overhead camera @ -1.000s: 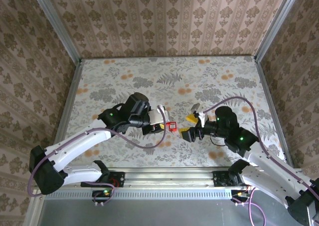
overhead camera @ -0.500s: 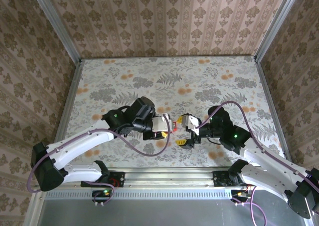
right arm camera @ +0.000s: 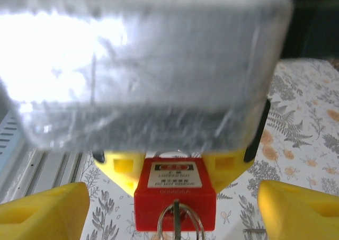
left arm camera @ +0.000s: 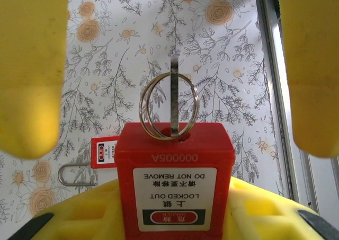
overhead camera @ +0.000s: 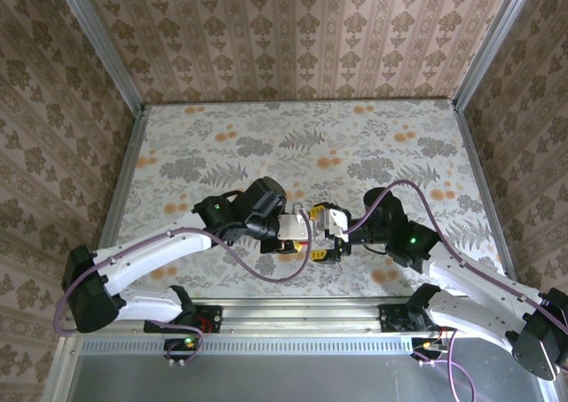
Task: Unlock with the key
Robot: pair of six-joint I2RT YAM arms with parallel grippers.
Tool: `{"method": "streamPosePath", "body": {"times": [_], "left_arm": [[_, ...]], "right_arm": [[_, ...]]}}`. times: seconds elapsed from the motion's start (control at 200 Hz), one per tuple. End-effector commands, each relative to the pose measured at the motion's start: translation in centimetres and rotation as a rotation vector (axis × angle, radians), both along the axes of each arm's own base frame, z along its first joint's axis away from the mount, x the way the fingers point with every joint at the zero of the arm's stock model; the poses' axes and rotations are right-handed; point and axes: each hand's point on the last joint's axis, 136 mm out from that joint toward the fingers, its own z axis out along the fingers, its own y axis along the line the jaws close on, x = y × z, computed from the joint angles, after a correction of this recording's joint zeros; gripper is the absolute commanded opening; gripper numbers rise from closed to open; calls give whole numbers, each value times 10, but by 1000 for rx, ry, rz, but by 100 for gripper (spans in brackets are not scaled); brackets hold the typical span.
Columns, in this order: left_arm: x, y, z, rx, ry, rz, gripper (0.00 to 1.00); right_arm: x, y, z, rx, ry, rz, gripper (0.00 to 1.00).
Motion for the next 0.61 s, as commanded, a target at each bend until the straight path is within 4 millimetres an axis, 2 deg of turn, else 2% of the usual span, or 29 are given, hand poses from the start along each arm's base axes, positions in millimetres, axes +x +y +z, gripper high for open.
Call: {"method": "streamPosePath", "body": {"times": [0.0,0.43,0.6], "left_arm": [[-1,-9,18,-42,-19,-26,0],[-3,-12,23,-66,-14,-36,0],[-3,-13,25,-76,-16,-38,0]], "right_arm": [[1,6,14,30,-38,18,81],[0,5,0,-11,-13,23,70],[-1,5,-3,-22,-2,32,60]]}}
